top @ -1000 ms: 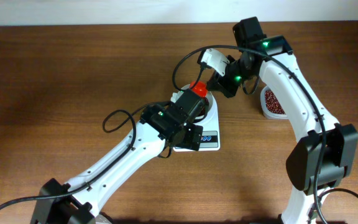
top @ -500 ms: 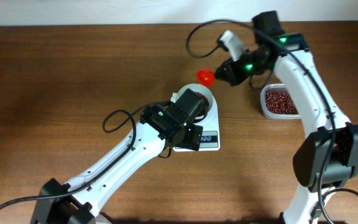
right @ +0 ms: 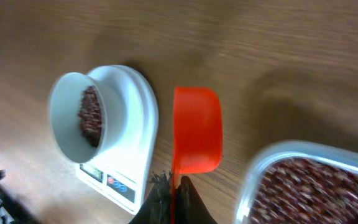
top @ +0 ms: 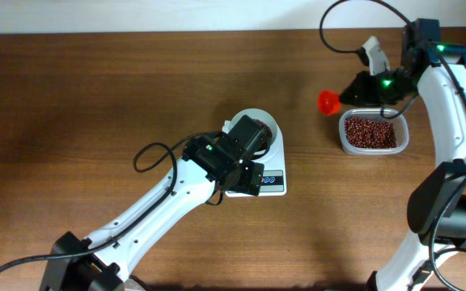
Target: Scoop item into bowl and weigh 50g on scale
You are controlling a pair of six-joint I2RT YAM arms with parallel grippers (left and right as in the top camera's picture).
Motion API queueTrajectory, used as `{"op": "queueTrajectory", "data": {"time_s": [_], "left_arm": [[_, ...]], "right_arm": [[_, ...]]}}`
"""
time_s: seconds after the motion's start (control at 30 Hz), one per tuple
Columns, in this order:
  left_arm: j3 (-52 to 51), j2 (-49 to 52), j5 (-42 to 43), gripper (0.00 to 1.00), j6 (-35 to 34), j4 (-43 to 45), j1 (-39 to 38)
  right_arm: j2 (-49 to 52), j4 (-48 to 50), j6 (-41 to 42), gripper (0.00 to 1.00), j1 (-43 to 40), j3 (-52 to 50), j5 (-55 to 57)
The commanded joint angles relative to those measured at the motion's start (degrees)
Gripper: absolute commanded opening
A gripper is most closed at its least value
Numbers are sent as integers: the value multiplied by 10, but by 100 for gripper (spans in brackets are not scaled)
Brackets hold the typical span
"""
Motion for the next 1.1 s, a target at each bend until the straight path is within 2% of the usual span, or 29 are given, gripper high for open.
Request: {"op": "queueTrajectory", "data": {"time_s": [0.0, 0.1, 0.23, 0.33, 0.63, 0.73, 0.87, 0.97, 1.07], "left_arm": [[-5, -3, -7, 99, -9, 1, -2], [-5, -3, -7, 99, -9, 1, -2], [-5, -3, -7, 99, -9, 1, -2], [-5, -3, -7, 99, -9, 1, -2], [-5, -3, -27, 99, -8, 1, -2], [-5, -3, -27, 99, -8, 1, -2], [-5, -3, -27, 99, -8, 1, -2], [-5, -3, -26, 99, -2, 1, -2], [-5, -3, -26, 99, -2, 1, -2]], "right_arm": [[-20, -10, 32, 4, -13, 12, 112], [-20, -10, 44, 4, -19, 12, 169], [-20, 1, 44, 4, -19, 12, 163], [-20, 18, 44, 4, -18, 12, 91], [-20, 179, 44, 4, -18, 12, -96], [-20, 176, 44, 4, 0, 12, -135], [-20, 173, 37, 4, 42, 12, -132], [-21, 133, 37, 4, 78, 12, -133], [-37, 85, -26, 4, 108, 12, -133]]}}
